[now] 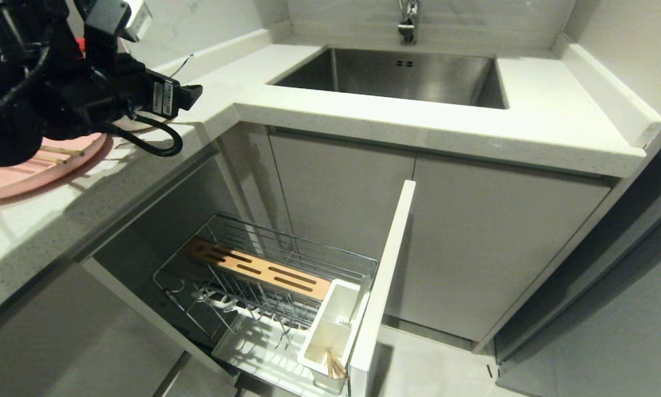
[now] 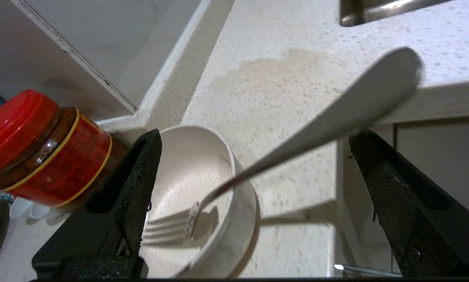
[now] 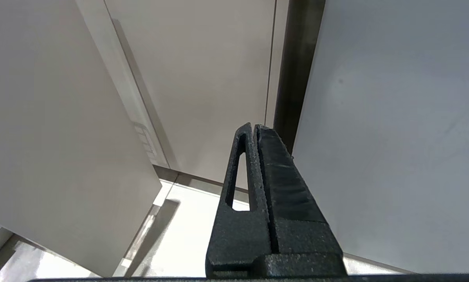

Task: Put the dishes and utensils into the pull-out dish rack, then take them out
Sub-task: Pick up the fork and place it in the cupboard

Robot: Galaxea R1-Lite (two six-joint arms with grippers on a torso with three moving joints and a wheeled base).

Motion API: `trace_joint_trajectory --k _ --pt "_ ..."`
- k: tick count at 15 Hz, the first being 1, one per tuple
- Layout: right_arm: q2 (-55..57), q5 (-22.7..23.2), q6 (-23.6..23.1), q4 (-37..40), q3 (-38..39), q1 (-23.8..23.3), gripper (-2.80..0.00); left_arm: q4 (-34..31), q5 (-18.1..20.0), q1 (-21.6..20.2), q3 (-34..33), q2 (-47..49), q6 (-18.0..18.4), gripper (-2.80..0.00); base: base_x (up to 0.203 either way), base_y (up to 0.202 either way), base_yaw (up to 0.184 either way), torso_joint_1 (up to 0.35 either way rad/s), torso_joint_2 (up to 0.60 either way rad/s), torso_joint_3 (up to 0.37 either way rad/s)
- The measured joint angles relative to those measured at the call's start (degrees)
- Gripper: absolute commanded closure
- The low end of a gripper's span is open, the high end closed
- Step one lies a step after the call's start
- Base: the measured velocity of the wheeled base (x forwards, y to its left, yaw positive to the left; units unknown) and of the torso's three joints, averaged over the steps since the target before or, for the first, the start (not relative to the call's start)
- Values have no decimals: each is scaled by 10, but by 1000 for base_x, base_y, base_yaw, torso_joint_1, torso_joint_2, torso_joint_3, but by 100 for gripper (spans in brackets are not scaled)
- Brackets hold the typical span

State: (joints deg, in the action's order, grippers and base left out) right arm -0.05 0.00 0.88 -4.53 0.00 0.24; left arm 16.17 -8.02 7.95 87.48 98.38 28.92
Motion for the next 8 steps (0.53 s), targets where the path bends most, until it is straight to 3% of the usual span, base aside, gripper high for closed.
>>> trace_joint_trajectory --k 8 --pt "0 0 0 0 0 0 0 23 4 -2 43 41 -2 -280 0 0 0 0 0 0"
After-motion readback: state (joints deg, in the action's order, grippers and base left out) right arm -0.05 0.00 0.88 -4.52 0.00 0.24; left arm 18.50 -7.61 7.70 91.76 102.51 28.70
